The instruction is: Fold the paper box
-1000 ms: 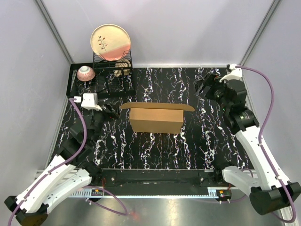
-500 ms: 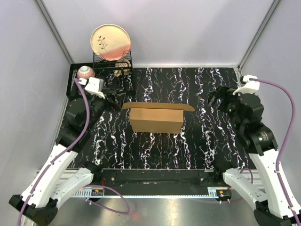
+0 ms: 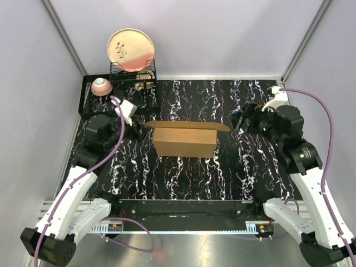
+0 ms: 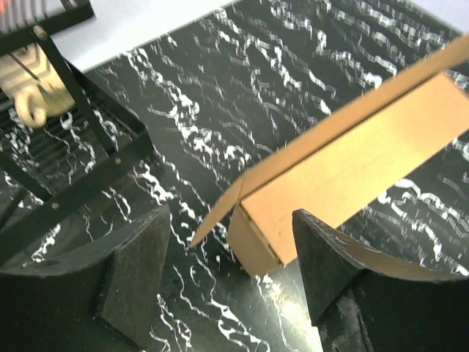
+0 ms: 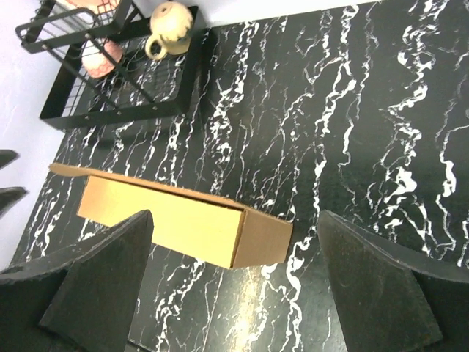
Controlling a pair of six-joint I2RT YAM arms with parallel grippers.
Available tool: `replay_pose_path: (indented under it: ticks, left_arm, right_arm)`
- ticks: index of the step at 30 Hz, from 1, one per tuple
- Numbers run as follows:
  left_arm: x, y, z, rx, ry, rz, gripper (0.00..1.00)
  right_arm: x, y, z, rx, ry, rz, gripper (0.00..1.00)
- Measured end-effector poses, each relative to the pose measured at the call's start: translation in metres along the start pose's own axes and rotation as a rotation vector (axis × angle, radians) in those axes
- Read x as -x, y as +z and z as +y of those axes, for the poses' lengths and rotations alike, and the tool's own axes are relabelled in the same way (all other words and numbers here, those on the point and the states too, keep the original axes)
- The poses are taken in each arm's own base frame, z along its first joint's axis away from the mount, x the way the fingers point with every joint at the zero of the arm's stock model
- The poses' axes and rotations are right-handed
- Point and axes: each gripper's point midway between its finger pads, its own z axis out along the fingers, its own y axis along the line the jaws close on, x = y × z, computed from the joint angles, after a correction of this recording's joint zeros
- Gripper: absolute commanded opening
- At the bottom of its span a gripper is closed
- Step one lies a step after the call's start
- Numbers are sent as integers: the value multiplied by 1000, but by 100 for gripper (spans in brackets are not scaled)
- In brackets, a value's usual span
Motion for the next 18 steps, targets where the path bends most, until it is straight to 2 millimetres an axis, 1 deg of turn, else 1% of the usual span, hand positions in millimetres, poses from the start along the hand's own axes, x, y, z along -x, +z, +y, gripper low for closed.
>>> replay_pose_path:
  ticks: [3,6,9,16,17,18]
  left_arm:
    - [-32,3,0,-30,15,62,72]
    - [-51,6,2,-44,21,102,71]
    - [-56,10,4,-57,24,118,69]
    - [-66,24,10,-73,11,150,64]
    - [-68,26,11,-76,8,157,63]
    - [-69,27,11,-78,7,160,59]
  right_arm:
    - [-8,1,6,39,20,23,100]
    - [-17,2,9,67,36,44,100]
    - [-21,1,13,93,49,49,100]
    - [-16,-2,23,144,66,35,100]
    - [-16,-2,24,147,67,37,100]
    - [-17,-2,24,147,69,38,100]
